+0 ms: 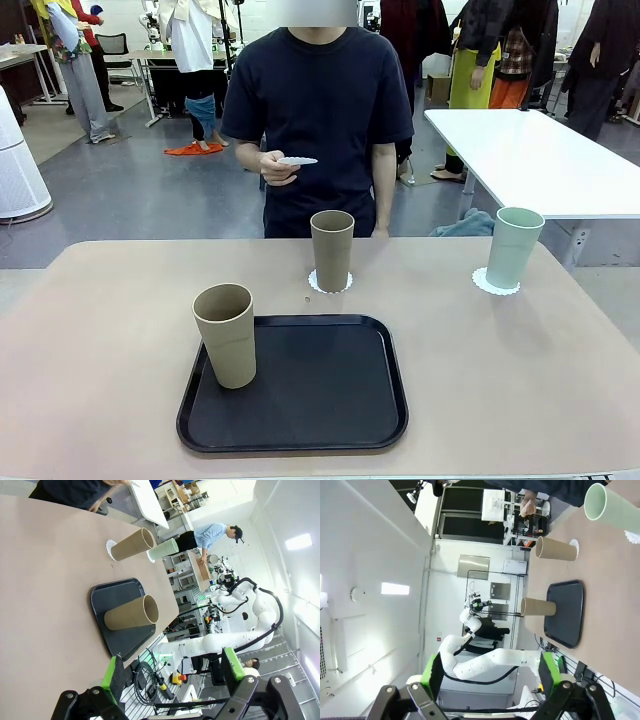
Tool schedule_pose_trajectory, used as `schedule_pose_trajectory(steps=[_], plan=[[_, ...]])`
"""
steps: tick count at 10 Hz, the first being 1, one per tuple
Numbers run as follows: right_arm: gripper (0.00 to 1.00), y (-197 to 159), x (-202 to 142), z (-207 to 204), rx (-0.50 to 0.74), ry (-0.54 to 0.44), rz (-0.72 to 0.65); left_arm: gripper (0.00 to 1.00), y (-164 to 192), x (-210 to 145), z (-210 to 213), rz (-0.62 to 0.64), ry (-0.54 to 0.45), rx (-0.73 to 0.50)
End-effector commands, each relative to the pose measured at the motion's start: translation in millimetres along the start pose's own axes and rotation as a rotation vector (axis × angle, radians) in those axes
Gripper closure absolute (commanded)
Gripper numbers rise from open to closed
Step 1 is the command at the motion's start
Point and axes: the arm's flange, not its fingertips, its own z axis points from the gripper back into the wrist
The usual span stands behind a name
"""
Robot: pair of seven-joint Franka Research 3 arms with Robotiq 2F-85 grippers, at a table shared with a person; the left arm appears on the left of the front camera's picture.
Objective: Place coasters on the table and set cups on them.
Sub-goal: Take one Reusable plastic cup from the Flat Tray and place it on a coaster set by the human.
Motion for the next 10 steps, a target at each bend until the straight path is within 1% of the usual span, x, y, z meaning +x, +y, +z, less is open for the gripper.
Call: schedule_pose_trajectory(steps=[1,2,3,5,6,10], plan=[[0.00,11.9,6.3,4.2,-0.067,0.038,0.013,0.00,-2.2,-0.3,1.4,-0.006,-0.007,-0.014],[0.00,5.8,14.3,4.4,-0.097,0.028,0.027,0.00,-2.2,-0.3,1.4,-0.006,-0.007,-0.014],[0.00,-5.7,28.9,4.3,-0.156,0.040,0.039,0.00,-2.2,-0.3,1.4,-0.006,-0.007,-0.014],[0.00,-27.9,48.0,-4.0,-0.194,0.064,0.044,0.00,-2.2,-0.3,1.4,-0.006,-0.007,-0.014],[0.00,-0.4,27.6,-0.2,-0.130,0.032,0.024,0.00,-2.2,-0.3,1.4,-0.006,-0.007,-0.014],[0.00,-0.4,27.6,-0.2,-0.130,0.032,0.024,0.00,-2.2,-0.3,1.4,-0.006,-0.007,-0.014]])
